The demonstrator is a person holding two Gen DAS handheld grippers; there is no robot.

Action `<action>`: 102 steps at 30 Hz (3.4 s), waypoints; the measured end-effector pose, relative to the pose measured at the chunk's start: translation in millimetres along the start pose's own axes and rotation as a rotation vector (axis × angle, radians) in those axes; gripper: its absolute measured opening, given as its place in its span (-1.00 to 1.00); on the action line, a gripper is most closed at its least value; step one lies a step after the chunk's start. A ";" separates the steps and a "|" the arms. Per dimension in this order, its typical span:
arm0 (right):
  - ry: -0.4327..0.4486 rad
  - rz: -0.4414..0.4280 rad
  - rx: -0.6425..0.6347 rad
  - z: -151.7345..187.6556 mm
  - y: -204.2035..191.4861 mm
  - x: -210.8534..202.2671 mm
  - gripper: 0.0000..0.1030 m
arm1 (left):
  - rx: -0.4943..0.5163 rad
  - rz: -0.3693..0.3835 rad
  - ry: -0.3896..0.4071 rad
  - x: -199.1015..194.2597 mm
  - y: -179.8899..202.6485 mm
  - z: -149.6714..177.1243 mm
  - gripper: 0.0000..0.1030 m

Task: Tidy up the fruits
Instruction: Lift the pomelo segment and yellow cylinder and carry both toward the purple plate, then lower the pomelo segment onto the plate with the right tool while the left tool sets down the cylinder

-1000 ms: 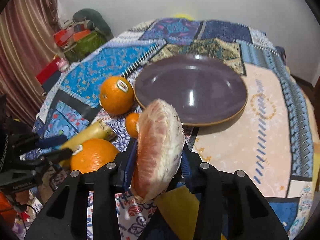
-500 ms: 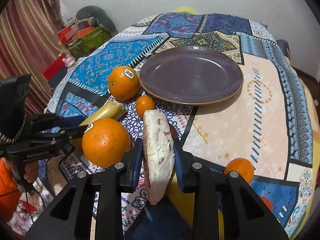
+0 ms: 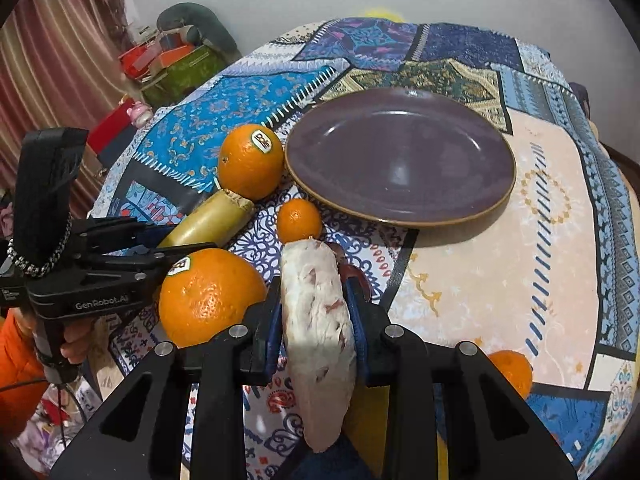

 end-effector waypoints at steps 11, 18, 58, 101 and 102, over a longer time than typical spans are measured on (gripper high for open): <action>0.066 0.027 0.056 -12.4 11.4 -23.3 -0.55 | 0.014 -0.017 0.068 -37.8 9.2 -0.1 -0.27; 0.141 0.053 0.071 -24.1 16.4 -58.6 -0.56 | 0.055 -0.030 0.160 -80.3 34.1 -21.5 -0.27; 0.310 0.206 0.130 -98.9 104.6 -74.0 -0.56 | 0.092 -0.089 0.222 -31.0 56.7 -144.9 -0.27; 0.043 0.202 -0.028 -102.5 102.1 48.5 -0.55 | -0.038 -0.103 -0.054 87.3 11.0 -148.7 -0.27; 0.045 0.205 -0.036 -102.1 101.5 48.0 -0.55 | -0.043 -0.099 -0.055 87.3 10.8 -148.6 -0.27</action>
Point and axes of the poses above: each gripper's, at about its wrist camera, not at the fingertips, and x roughly the way its jaws point, y to its right, z to its underside, the point moved 10 cm from there along x, roughly the way its jaws point, and after that the axes turned 13 degrees about z, right-handed, at the moved point
